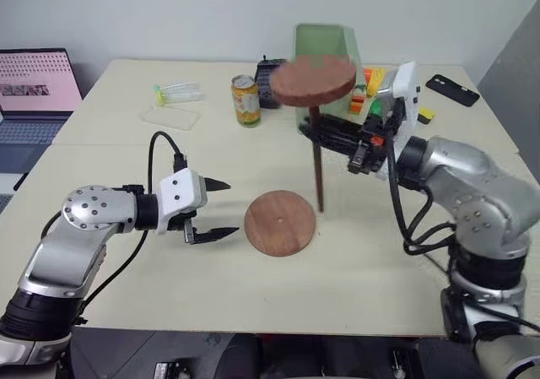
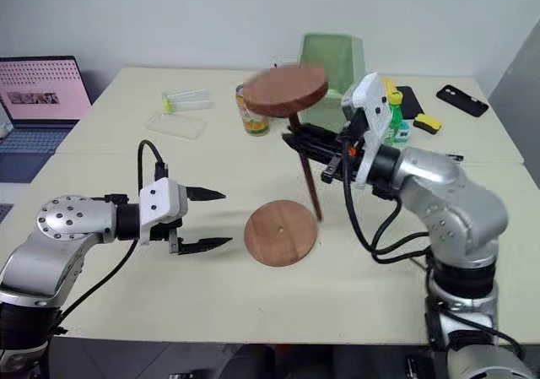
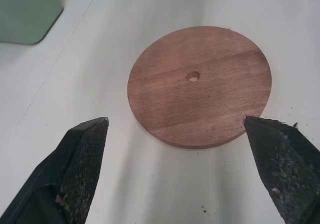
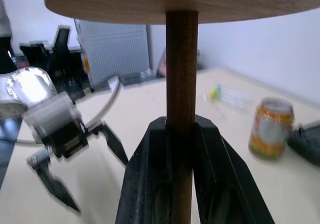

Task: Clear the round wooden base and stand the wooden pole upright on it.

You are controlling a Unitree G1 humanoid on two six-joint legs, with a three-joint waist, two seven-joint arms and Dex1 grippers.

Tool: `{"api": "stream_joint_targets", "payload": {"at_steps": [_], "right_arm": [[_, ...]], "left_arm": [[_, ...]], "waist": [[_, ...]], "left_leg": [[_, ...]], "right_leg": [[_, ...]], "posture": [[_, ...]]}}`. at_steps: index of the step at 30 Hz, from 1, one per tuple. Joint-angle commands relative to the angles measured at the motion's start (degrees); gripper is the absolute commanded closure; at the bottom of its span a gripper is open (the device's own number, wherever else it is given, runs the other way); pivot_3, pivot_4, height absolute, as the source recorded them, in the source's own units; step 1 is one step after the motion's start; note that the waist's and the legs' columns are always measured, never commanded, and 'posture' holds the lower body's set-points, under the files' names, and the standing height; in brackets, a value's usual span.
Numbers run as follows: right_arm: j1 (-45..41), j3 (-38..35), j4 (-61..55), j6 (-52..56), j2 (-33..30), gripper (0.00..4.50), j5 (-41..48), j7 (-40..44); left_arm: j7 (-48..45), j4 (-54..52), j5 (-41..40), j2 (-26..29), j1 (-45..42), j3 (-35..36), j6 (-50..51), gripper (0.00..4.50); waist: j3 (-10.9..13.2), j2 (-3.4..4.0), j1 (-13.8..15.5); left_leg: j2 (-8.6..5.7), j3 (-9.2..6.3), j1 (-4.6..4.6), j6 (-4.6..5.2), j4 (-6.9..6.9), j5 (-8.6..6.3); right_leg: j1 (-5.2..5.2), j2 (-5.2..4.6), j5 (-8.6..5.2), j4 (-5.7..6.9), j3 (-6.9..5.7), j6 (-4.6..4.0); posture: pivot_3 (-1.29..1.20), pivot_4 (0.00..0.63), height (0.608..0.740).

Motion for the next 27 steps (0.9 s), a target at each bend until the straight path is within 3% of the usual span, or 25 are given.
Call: {"api": "stream_joint_targets", "payload": {"at_steps": [1,10,27], "right_arm": [[2.43,1.75,-2.39,-9.50,4.61,4.29,-1.76,-2.59],[8.02,9.37,2.23,-19.64,8.25,4.29,-6.52,-1.51],[12.06,14.25,5.95,-27.43,7.99,4.29,-10.44,0.19]], "left_arm": [[-1.34,-2.26,-1.07,2.06,0.39,1.46,0.63,0.00],[-2.20,-3.81,-1.47,2.14,0.22,0.11,2.29,0.00],[-3.31,-1.64,-0.66,1.40,-1.61,-1.87,0.94,0.00]], "waist": [[0.00,0.00,-0.09],[0.00,0.01,-0.23],[0.00,0.01,-0.35]], "left_leg": [[0.03,-0.04,0.00,0.00,0.00,0.00],[0.03,-0.02,0.05,-0.02,-0.01,0.01],[0.03,-0.02,0.07,-0.02,-0.01,0.01]], "right_leg": [[0.00,0.01,0.00,0.00,-0.03,0.00],[-0.01,0.02,0.00,0.06,-0.01,0.00],[-0.01,0.03,-0.01,0.09,0.00,0.00]], "posture": [[0.00,0.150,0.740],[0.00,0.150,0.740],[0.00,0.150,0.740]]}}
